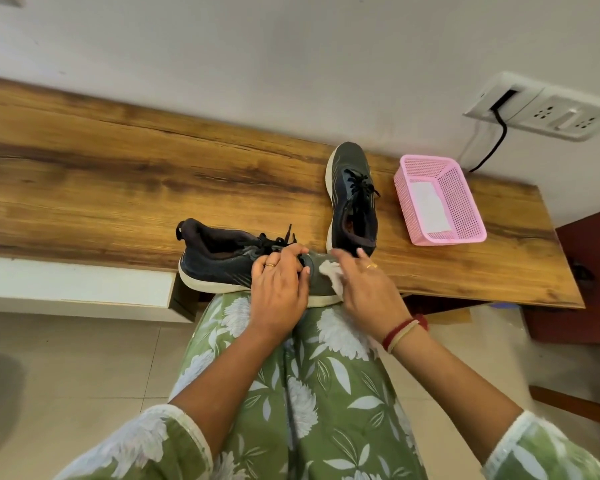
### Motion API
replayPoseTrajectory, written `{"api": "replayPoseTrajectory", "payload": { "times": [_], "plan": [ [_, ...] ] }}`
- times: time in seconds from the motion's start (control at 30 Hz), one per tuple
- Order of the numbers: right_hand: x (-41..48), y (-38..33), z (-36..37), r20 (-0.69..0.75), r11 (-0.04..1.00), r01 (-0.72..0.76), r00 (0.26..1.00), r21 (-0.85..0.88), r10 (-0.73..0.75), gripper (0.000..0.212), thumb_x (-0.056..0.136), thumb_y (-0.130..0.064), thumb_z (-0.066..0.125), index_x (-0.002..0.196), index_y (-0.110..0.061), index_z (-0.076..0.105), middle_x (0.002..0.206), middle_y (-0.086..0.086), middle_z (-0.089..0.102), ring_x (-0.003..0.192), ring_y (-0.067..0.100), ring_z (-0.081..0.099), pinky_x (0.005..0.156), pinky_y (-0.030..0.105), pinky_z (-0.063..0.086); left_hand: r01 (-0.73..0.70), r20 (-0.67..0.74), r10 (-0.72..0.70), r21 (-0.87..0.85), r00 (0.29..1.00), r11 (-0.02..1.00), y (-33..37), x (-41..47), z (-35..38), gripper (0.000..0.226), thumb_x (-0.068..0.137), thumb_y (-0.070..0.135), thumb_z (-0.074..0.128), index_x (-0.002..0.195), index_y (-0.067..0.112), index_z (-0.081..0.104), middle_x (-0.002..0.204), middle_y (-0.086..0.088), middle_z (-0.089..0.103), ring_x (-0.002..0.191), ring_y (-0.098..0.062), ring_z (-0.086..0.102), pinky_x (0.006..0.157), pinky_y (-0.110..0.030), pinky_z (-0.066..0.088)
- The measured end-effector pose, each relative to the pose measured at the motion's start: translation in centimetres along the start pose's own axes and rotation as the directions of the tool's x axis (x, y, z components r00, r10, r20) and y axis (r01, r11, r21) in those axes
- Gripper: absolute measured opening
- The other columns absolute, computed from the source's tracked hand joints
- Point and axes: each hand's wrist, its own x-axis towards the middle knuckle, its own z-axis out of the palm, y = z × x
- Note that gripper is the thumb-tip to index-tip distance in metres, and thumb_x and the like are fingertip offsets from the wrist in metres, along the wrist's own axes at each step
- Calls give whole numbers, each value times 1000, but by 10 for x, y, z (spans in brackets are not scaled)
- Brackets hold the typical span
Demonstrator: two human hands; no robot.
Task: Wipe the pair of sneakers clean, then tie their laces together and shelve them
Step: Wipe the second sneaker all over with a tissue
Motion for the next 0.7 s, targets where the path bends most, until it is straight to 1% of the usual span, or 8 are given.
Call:
{"api": "replayPoseTrajectory", "payload": {
  "times": [0.07,0.13,0.27,0.37,0.43,0.5,0.63,0.7],
  "plan": [
    [-2,-5,1,15,1000,19,1000,19,-19,40,84,0,53,123,-8,48,88,9,68,85,24,63,110,39,31,-10,-9,10,4,1000,1000,0,0,-1,26,88,18,53,111,19,43,74,8,60,74,-15,60,81,-25,27],
    [-6,-11,4,73,990,142,987,24,-144,43,81,-1,48,124,-7,47,92,9,67,91,24,62,110,37,34,2,-1,-2,-12,1000,1000,-1,1,0,30,85,15,57,112,20,43,74,8,61,75,-16,60,80,-24,25],
    [0,-3,-1,-1,998,-18,1000,56,18,41,86,-3,54,126,-9,47,90,14,67,89,31,64,95,36,45,-5,2,5,3,1000,1000,-1,0,1,25,89,18,51,112,19,43,75,8,59,74,-15,59,82,-26,28],
    [-7,-16,4,19,990,101,994,97,-104,45,80,2,59,122,-8,48,89,11,67,83,24,64,95,33,46,-4,-4,4,-4,1000,1000,-1,1,1,25,87,20,47,112,19,45,75,9,59,74,-14,58,80,-24,25],
    [-3,-5,-1,-4,992,53,999,117,-53,40,84,-1,57,122,-8,49,82,11,66,83,27,65,92,34,47,-4,0,4,3,1000,1000,-1,1,2,25,88,20,49,112,18,45,76,9,59,73,-15,58,81,-26,27],
    [0,-2,-4,-19,994,-10,1000,108,12,37,86,-3,55,122,-7,50,82,11,66,84,30,65,95,31,42,-9,5,9,9,1000,1000,-1,0,1,24,89,21,48,112,17,46,76,9,59,73,-15,58,82,-26,28],
    [-4,-18,2,-3,991,104,995,81,-104,40,79,2,58,118,-8,52,86,9,67,84,24,62,102,31,39,-4,-3,4,-8,1000,1000,-1,0,0,26,87,22,46,112,19,44,74,10,60,76,-14,59,82,-24,26],
    [1,-5,-3,-43,996,17,999,90,-13,35,85,-1,55,119,-8,52,85,12,68,87,28,63,98,30,39,-15,-3,15,2,1000,1000,-1,0,0,23,90,23,45,112,19,43,74,9,59,75,-14,59,82,-25,26]
  ]
}}
